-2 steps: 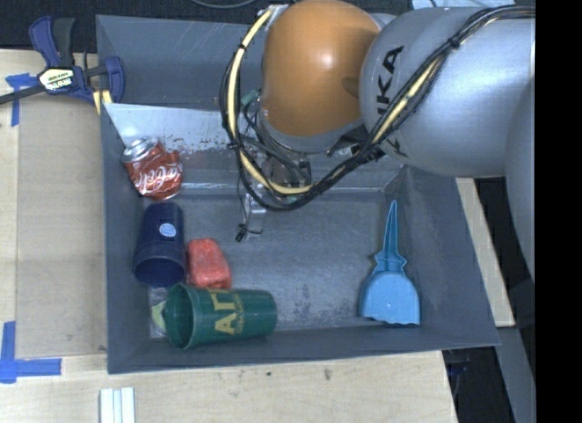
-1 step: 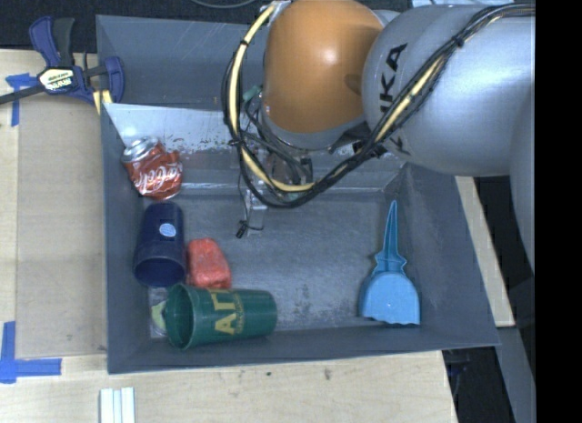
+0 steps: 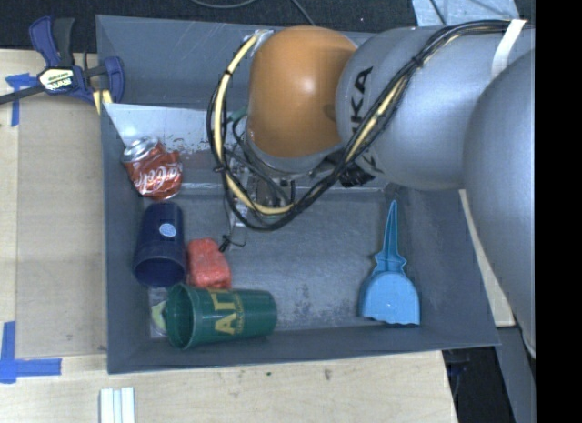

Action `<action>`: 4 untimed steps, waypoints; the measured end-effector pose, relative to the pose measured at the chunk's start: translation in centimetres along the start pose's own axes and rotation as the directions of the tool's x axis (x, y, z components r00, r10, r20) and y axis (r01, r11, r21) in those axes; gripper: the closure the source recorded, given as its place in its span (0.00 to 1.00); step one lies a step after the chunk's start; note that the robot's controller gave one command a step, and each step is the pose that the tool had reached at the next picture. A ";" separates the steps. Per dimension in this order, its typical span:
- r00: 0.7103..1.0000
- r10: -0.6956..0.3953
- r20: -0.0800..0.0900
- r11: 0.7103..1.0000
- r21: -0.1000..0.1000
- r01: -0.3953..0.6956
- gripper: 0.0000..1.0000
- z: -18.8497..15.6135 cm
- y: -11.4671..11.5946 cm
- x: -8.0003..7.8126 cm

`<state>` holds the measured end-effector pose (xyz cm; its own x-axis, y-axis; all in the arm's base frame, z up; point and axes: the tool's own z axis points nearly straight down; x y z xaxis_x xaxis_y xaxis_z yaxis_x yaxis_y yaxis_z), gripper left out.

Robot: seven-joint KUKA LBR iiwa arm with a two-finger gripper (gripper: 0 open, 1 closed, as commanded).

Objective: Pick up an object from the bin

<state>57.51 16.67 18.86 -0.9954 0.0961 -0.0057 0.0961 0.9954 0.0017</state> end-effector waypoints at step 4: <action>0.988 0.152 0.009 0.988 0.020 -0.152 1.00 11.1 5.7 5.0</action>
Offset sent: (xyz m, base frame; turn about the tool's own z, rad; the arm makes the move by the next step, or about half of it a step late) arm -0.0456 0.0534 -0.0519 0.0996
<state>53.15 22.80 7.77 -0.9691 0.2462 -0.0140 0.2464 0.9690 -0.0171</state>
